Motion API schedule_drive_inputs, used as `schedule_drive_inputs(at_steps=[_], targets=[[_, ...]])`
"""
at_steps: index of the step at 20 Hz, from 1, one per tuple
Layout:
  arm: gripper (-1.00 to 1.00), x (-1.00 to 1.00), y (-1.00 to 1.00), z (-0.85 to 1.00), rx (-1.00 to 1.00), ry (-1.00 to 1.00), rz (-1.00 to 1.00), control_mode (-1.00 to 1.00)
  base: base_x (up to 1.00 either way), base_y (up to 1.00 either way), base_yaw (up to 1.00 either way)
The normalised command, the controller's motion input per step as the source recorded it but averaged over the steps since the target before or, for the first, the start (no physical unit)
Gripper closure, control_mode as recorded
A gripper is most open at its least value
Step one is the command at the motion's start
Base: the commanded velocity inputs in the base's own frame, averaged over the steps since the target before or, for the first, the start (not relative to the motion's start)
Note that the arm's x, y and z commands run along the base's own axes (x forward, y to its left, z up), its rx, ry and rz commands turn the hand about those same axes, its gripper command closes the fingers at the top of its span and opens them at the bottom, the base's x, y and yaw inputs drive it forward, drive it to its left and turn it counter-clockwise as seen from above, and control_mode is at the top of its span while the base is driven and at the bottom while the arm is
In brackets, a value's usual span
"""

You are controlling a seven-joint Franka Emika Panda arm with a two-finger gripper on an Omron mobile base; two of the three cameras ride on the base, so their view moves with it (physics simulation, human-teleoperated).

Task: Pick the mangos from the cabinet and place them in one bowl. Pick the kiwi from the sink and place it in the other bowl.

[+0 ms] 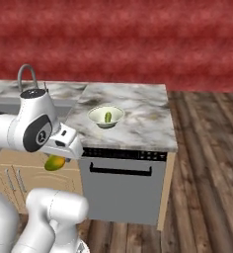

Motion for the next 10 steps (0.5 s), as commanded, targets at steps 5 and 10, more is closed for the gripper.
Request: schedule_drive_inputs(at_steps=[5, 10], targets=[[1.0, 0.0, 0.0, 0.0, 0.0, 0.0, 0.0, 1.0, 0.45, -0.02, 0.03], [1.0, 0.0, 0.0, 0.0, 0.0, 0.0, 0.0, 1.0, 0.27, -0.01, 0.11]])
